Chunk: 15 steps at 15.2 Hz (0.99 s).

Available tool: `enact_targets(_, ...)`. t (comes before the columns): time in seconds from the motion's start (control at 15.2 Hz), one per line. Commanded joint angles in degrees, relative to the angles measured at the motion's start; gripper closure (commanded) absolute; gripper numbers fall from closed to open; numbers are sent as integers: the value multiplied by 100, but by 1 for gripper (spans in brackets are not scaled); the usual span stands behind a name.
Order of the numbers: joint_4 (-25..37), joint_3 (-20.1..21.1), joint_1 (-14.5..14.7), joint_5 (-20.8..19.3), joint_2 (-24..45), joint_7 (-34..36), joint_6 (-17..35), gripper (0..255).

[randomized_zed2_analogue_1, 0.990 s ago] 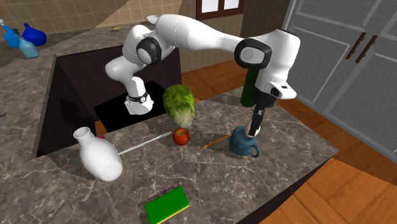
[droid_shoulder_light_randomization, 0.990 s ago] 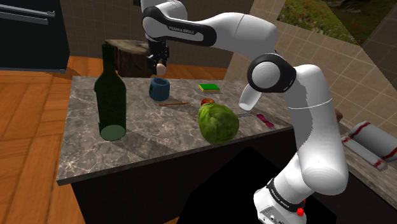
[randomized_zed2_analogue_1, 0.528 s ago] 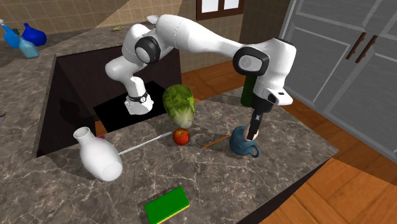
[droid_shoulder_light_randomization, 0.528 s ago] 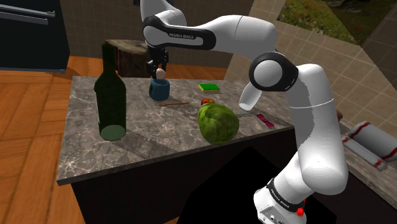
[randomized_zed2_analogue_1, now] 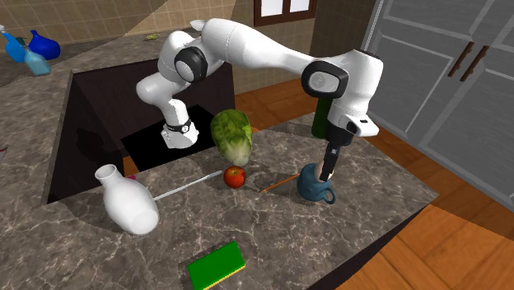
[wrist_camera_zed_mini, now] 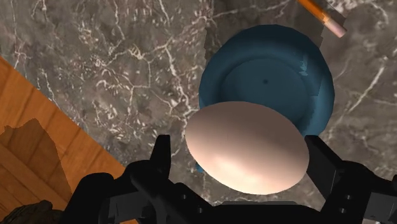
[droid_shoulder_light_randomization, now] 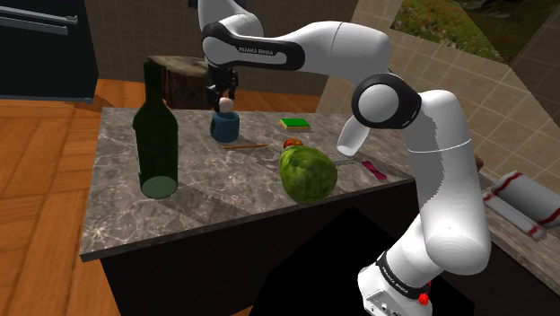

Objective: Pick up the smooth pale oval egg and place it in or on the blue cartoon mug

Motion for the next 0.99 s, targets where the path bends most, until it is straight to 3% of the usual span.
enact_targets(0.0,0,0,0,0,0,0,0,0)
enact_targets(0.13,4,0,1,0,3,0,-1,0)
enact_targets(0.4,1060,-10,233,10,211,-152,-835,0)
enact_targets(0.92,1059,-11,233,11,210,-153,-834,0)
